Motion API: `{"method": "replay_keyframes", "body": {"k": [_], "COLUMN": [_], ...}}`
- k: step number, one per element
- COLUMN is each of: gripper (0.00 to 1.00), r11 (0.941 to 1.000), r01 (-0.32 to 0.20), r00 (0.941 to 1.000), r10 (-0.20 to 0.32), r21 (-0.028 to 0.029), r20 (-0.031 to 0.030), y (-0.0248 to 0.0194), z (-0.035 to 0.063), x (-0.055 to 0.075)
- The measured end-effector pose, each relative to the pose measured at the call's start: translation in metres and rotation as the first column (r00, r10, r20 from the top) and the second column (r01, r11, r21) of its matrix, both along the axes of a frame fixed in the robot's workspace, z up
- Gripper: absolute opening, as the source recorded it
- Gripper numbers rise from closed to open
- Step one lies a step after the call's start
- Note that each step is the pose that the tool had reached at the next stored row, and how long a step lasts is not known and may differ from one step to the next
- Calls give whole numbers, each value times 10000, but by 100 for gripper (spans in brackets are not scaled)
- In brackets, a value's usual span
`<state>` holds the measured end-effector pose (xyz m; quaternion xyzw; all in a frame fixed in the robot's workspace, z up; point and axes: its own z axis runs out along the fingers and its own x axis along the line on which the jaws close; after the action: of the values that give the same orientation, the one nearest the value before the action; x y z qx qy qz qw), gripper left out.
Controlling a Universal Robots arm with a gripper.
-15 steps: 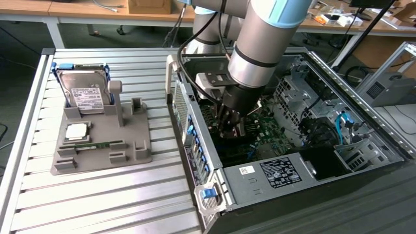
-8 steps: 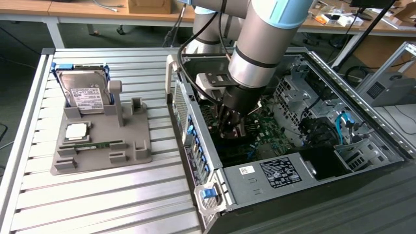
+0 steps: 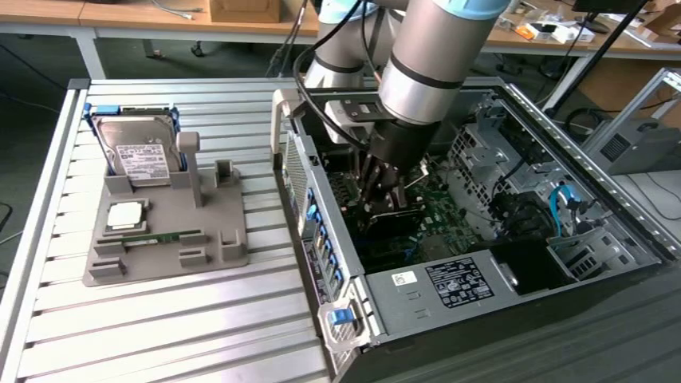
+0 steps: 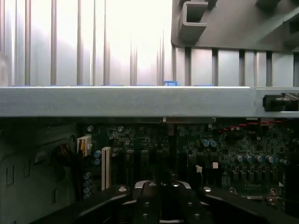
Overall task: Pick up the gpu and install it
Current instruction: 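Press down on the gpu until it lock into place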
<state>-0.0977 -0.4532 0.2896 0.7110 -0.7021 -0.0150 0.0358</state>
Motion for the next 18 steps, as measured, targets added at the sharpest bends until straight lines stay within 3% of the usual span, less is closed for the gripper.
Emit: {"method": "replay_keyframes", "body": {"k": [2, 3, 8, 13, 18], "gripper": [11, 11, 11, 11, 11], "r11": [10000, 10000, 10000, 10000, 10000], "r01": [-10, -21, -29, -31, -31], "r00": [10000, 10000, 10000, 10000, 10000], "r10": [10, 21, 29, 31, 31], "r21": [-2, -3, 42, 46, 48], "r20": [-1, -1, 0, -20, -31], "y": [84, 159, 256, 250, 196], "z": [1, -1, -60, -160, -193], "x": [3, 3, -10, -25, -26]}}
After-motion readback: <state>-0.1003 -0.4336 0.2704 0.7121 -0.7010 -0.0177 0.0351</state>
